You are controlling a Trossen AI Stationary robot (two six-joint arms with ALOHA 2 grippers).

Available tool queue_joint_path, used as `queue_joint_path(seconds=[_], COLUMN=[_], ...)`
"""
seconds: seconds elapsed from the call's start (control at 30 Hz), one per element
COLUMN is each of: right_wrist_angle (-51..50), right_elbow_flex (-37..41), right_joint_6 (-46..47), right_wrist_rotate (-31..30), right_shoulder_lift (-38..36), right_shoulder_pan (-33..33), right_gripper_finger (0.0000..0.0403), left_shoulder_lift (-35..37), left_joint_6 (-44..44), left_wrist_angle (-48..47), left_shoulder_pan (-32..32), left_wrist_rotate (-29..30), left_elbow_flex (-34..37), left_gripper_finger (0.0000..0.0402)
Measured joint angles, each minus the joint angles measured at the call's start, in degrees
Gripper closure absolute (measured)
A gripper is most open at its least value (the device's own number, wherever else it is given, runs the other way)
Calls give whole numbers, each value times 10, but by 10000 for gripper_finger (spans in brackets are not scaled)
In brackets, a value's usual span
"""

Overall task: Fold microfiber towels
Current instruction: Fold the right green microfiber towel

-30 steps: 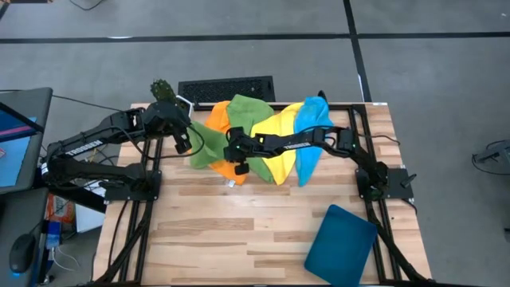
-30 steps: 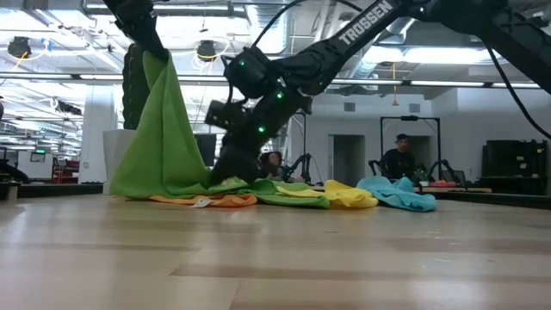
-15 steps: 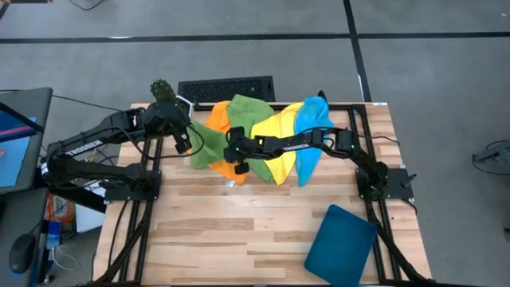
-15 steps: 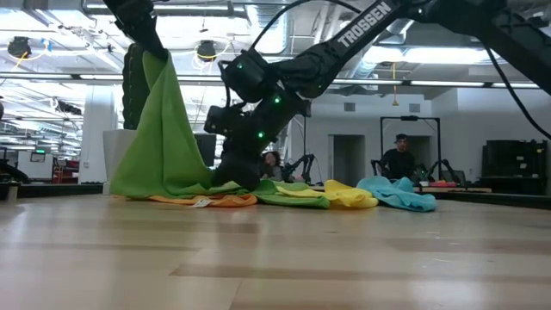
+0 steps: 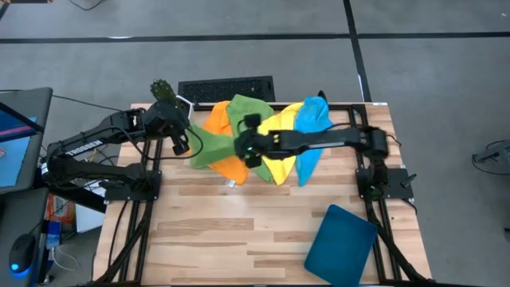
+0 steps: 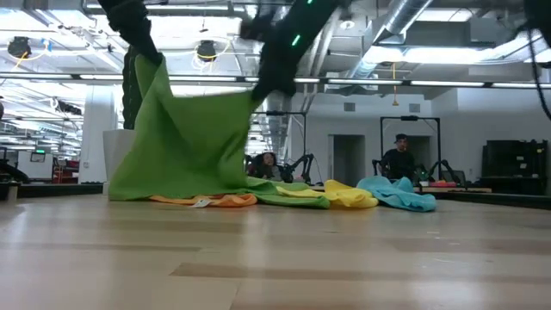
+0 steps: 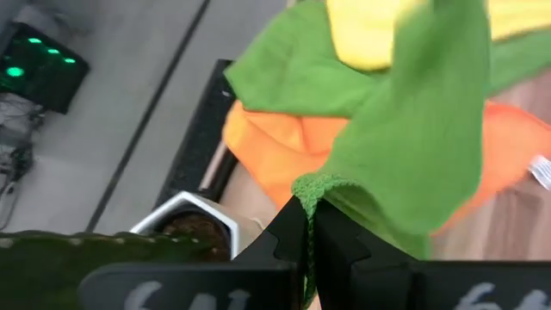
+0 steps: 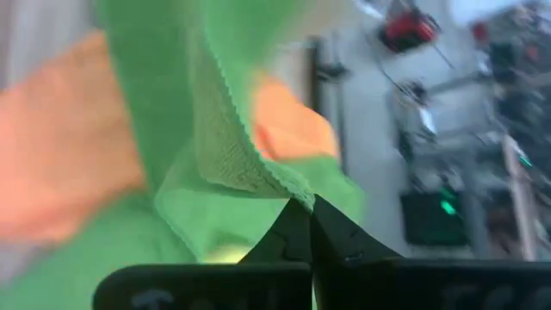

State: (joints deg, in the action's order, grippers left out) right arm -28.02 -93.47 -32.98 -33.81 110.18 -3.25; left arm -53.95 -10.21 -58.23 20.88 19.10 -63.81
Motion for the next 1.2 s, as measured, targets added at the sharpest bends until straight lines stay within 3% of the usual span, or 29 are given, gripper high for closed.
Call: queue_joint_path(seconds=[0.2, 0.3, 0.6, 0.7, 0.8, 0.97, 1.2], right_wrist_angle=[-108, -134, -103, -106, -136, -233, -366], right_elbow_flex=[0, 0, 0, 0, 0, 0, 0], right_joint_6=[79, 115, 137, 139, 160, 246, 422], right_wrist_rotate=[-67, -75, -80, -83, -86, -83, -68], right_shoulder_lift=[-135, -185, -232, -227, -217, -200, -159], right_shoulder_pan=[-11, -28, -108, -118, -105, -47, 78], right_gripper_finger=[394, 394, 394, 394, 394, 393, 391], left_shoulder_lift=[0, 0, -32, -47, -57, -61, -61], left_joint_6=[-26, -66, -291, -340, -317, -184, 83], left_wrist_angle=[-31, -21, 146, 170, 155, 22, -130], left_shoulder_pan=[0, 0, 0, 0, -3, -28, -93], left_wrist_rotate=[-63, -57, 176, 221, 235, 180, -68], left_elbow_flex=[0, 0, -3, -17, -34, -53, -54], left_gripper_finger=[401, 401, 401, 401, 401, 401, 401])
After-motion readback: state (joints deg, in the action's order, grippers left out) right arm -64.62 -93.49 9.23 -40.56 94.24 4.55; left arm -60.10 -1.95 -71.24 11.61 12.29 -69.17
